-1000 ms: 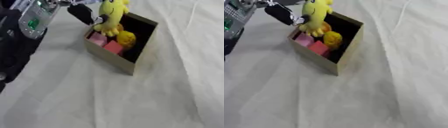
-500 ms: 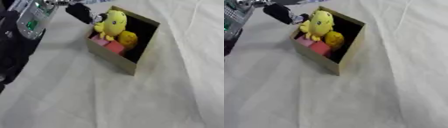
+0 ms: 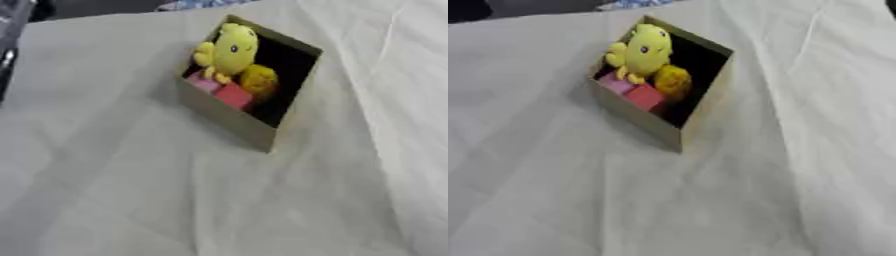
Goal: Pick up objects on the table and place them in the box.
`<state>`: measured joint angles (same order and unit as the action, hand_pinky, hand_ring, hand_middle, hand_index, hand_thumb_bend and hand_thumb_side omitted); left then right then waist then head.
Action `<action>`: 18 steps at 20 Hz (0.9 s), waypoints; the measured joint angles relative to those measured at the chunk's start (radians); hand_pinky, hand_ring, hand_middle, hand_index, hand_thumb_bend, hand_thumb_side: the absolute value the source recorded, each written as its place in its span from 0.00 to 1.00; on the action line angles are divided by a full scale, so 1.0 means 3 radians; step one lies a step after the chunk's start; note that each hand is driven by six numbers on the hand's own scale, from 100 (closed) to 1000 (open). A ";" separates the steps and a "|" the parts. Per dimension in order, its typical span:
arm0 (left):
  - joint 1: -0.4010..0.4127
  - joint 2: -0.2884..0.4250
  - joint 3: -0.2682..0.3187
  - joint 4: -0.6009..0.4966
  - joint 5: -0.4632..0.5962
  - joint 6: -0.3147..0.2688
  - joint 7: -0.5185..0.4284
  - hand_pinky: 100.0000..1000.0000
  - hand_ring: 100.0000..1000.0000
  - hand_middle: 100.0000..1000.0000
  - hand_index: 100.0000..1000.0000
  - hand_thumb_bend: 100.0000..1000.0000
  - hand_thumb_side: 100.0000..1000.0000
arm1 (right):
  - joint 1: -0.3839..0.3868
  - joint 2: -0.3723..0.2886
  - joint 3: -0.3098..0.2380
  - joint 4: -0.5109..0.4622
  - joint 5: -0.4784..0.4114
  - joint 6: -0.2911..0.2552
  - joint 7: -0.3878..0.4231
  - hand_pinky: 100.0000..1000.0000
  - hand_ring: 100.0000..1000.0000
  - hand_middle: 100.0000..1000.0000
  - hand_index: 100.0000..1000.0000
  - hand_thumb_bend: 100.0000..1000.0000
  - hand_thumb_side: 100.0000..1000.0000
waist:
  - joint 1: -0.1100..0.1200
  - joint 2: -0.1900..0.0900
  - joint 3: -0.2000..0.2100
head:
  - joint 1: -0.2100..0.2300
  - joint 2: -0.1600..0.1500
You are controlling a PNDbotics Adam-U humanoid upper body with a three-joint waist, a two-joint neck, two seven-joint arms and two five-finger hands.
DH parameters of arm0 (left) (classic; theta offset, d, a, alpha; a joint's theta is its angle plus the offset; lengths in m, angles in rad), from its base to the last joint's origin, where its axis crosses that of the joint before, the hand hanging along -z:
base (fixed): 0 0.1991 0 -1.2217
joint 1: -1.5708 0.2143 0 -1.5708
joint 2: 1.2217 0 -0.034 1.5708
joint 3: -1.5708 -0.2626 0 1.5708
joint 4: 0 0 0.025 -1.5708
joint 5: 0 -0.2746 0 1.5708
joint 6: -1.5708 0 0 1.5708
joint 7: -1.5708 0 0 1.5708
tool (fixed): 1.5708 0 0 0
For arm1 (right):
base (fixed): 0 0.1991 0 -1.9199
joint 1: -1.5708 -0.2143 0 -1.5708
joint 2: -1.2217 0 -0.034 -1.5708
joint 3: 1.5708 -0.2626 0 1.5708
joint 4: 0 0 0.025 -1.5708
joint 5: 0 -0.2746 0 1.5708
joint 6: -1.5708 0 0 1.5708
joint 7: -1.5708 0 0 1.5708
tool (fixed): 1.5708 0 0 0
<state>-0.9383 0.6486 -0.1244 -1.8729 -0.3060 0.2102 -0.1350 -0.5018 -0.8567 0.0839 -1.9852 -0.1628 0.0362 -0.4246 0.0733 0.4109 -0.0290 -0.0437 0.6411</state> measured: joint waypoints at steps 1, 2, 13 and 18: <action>0.0175 0.0046 0.0081 -0.0131 0.0126 -0.0001 0.0225 0.83 0.84 0.82 0.86 0.16 0.54 | -0.0005 0.0024 -0.0008 0.0000 0.0005 -0.0013 0.0003 0.79 0.81 0.82 0.80 0.00 0.64 | -0.0008 -0.0004 0.0003 | -0.0009 0.0000; 0.0350 0.0079 0.0156 -0.0217 0.0262 -0.0037 0.0460 0.83 0.84 0.83 0.87 0.17 0.57 | -0.0024 0.0049 -0.0013 0.0000 0.0013 -0.0025 0.0007 0.79 0.82 0.83 0.80 0.00 0.64 | -0.0018 -0.0007 0.0005 | -0.0018 0.0000; 0.1617 -0.0175 0.0529 -0.0362 0.1080 -0.0850 0.2126 0.83 0.85 0.84 0.92 0.27 0.65 | 0.0020 0.0387 -0.0056 0.0000 0.0173 -0.0010 0.0089 0.80 0.86 0.87 0.82 0.00 0.66 | -0.0138 -0.0039 0.0042 | -0.0094 0.0002; 0.1835 -0.0295 0.0563 -0.0362 0.1166 -0.0993 0.2271 0.83 0.85 0.84 0.91 0.28 0.65 | 0.0097 0.0475 -0.0073 0.0000 0.0170 0.0020 0.0119 0.80 0.87 0.88 0.82 0.00 0.67 | -0.0167 -0.0048 0.0054 | -0.0093 0.0002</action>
<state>-0.3878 0.5603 0.0445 -1.9816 0.0440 -0.0877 0.5464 -0.4727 -0.7141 0.0621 -1.9852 -0.1120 0.0424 -0.3888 0.0231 0.3964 -0.0127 -0.0714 0.6418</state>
